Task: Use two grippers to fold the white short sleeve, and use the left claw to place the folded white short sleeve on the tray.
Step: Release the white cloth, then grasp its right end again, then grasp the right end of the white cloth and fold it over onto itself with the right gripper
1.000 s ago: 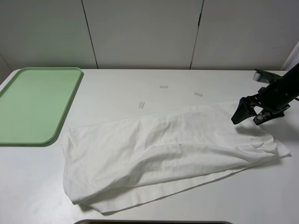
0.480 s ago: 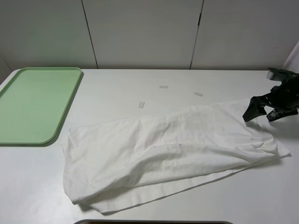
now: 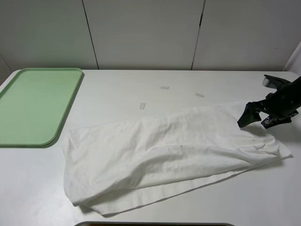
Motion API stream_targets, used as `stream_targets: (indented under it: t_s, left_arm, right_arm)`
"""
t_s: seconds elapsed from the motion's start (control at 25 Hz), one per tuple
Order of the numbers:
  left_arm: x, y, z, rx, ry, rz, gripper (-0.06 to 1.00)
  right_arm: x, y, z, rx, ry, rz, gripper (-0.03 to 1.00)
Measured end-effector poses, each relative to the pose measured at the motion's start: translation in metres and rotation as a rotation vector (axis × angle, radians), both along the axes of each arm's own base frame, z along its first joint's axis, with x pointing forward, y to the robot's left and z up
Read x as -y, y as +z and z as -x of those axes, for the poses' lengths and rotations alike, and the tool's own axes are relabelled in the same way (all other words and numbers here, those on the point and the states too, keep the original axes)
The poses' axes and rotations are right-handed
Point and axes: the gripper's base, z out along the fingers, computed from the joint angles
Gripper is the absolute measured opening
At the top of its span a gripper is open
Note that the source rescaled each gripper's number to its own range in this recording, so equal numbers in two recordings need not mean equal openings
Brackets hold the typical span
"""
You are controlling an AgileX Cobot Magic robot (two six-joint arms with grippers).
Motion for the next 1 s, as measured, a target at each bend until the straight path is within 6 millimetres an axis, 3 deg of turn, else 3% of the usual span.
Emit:
stream_targets:
  t_s: [0.4, 0.44, 0.48, 0.6, 0.64, 0.68, 0.72, 0.76, 1.0]
  left_arm:
    - [0.000, 0.000, 0.000, 0.000, 0.000, 0.000, 0.93]
    - [0.000, 0.000, 0.000, 0.000, 0.000, 0.000, 0.93]
    - [0.000, 0.000, 0.000, 0.000, 0.000, 0.000, 0.93]
    - [0.000, 0.000, 0.000, 0.000, 0.000, 0.000, 0.93]
    - [0.000, 0.000, 0.000, 0.000, 0.000, 0.000, 0.93]
    - [0.000, 0.000, 0.000, 0.000, 0.000, 0.000, 0.93]
    - [0.000, 0.000, 0.000, 0.000, 0.000, 0.000, 0.93]
    - [0.000, 0.000, 0.000, 0.000, 0.000, 0.000, 0.93]
    - [0.000, 0.000, 0.000, 0.000, 0.000, 0.000, 0.93]
  right_arm:
    - [-0.014, -0.005, 0.004, 0.032, 0.050, 0.018, 1.00]
    - [-0.017, -0.005, 0.004, 0.031, 0.047, 0.004, 0.89]
    - [-0.017, -0.005, 0.004, 0.031, 0.047, 0.004, 0.89]
    - [-0.018, -0.010, 0.006, 0.011, 0.057, -0.007, 0.44]
    - [-0.018, -0.011, 0.006, 0.008, 0.063, -0.007, 0.40]
    - [-0.018, -0.011, 0.007, 0.004, 0.069, -0.007, 0.27]
    - [-0.019, -0.014, 0.009, -0.010, 0.084, -0.011, 0.07]
    - [-0.019, -0.014, 0.010, -0.016, 0.093, -0.009, 0.00]
    - [-0.028, -0.012, 0.008, -0.021, 0.128, 0.071, 0.00]
